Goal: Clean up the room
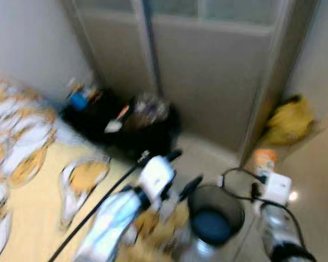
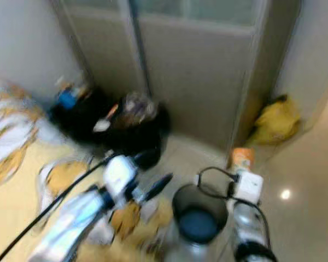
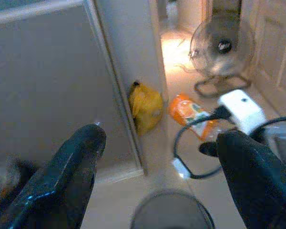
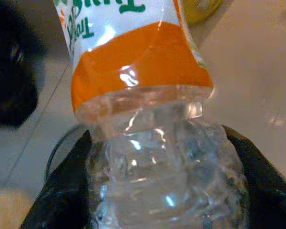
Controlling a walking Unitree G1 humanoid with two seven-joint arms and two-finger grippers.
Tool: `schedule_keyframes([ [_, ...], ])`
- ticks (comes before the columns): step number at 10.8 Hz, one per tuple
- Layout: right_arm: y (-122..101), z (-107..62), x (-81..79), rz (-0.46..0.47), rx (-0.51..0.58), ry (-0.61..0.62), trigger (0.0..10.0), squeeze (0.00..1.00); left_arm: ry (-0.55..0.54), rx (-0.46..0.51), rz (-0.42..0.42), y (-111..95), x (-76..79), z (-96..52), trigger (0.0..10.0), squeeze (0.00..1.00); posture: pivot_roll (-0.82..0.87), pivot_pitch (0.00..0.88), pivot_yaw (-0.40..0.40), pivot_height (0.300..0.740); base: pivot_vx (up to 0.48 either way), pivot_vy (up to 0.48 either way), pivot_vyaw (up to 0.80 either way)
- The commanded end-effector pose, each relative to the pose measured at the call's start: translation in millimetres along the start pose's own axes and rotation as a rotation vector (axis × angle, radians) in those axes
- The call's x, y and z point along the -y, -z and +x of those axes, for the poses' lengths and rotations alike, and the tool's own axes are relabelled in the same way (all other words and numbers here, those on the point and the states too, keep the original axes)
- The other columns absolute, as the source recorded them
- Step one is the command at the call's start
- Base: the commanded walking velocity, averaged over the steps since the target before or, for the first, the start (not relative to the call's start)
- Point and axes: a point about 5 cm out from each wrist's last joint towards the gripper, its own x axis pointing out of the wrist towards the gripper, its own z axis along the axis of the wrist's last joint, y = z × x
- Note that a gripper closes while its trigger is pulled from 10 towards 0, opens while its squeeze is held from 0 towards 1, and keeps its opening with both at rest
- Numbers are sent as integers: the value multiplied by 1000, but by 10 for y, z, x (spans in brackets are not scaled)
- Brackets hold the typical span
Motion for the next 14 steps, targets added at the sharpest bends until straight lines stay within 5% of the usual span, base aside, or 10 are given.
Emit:
schedule_keyframes([
  [1, 13, 2, -74, -7, -13, -17, 10000, 0, -4, -3, 10, -110, 19, -79, 10000, 0, 360, 293, 170, 740, 0, 0, 0],
  [4, -126, 56, -253, -54, -23, -63, 10000, 0, -45, -107, 18, -213, 126, -407, 10000, 0, 466, 372, 154, 740, 0, 0, 0],
  [5, -220, 70, -255, -80, 31, -54, 10000, 0, -151, -147, -14, -177, 111, -491, 10000, 0, 476, 379, 141, 740, 0, 0, 0],
  [6, -266, 12, -278, -74, 163, -54, 10000, 0, -398, -199, -172, -3, -48, -635, 10000, 0, 438, 373, 115, 740, 0, 0, 0],
  [7, -225, -88, -296, -74, 247, -75, 10000, 0, -461, -227, -207, 89, -79, -709, 10000, 0, 380, 360, 88, 740, 0, 0, 0],
  [9, -50, -531, -135, -83, 359, -80, 10000, 0, -500, -247, -224, 320, -113, -579, 10000, 0, 236, 252, 13, 740, 0, 0, 0],
  [10, -167, -718, -50, -73, 442, -95, 10000, 0, -532, -211, -210, 365, -241, -349, 10000, 0, 191, 158, -14, 740, 0, 0, 0],
  [11, -313, -760, 28, -75, 504, -74, 10000, 0, -607, -161, -247, 367, -446, -201, 10000, 0, 166, 69, -26, 740, 0, 0, 0],
  [13, -543, -654, 80, -122, 584, -57, 10000, 0, -676, -121, -266, 364, -618, -17, 10000, 0, 130, 0, -3, 740, 0, -480, 0],
  [14, -777, -599, -52, -188, 652, -110, 10000, 0, -696, -107, -248, 342, -649, 140, 10000, 0, 98, 0, 30, 740, 0, -480, 0],
])
